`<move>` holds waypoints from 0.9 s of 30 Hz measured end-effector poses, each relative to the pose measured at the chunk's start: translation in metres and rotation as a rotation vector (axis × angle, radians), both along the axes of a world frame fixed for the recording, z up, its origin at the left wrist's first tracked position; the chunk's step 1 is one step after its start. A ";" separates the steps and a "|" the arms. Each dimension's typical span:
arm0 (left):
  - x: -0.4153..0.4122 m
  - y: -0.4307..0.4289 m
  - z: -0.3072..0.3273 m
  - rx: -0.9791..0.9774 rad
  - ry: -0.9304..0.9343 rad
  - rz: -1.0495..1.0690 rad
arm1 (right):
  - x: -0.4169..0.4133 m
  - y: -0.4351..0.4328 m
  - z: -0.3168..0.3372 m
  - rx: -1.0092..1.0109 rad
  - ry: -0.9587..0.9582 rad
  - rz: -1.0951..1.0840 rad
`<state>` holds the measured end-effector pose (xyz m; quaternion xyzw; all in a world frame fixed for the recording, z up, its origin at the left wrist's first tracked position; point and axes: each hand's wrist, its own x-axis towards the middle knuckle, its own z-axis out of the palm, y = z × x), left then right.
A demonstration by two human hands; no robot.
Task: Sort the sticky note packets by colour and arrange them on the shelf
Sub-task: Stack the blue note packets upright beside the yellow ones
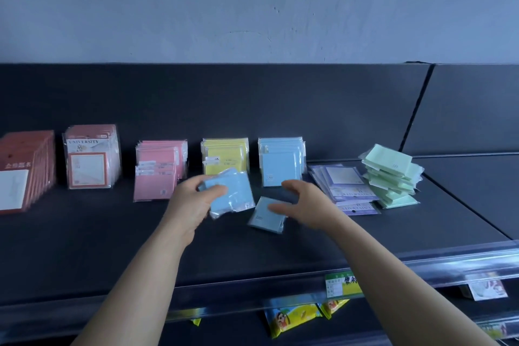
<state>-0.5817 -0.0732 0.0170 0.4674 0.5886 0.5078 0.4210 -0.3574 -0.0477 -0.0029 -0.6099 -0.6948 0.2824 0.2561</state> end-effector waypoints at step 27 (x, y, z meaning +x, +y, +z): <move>0.053 -0.003 -0.008 -0.066 -0.364 -0.282 | 0.000 -0.002 -0.008 -0.115 0.646 -0.031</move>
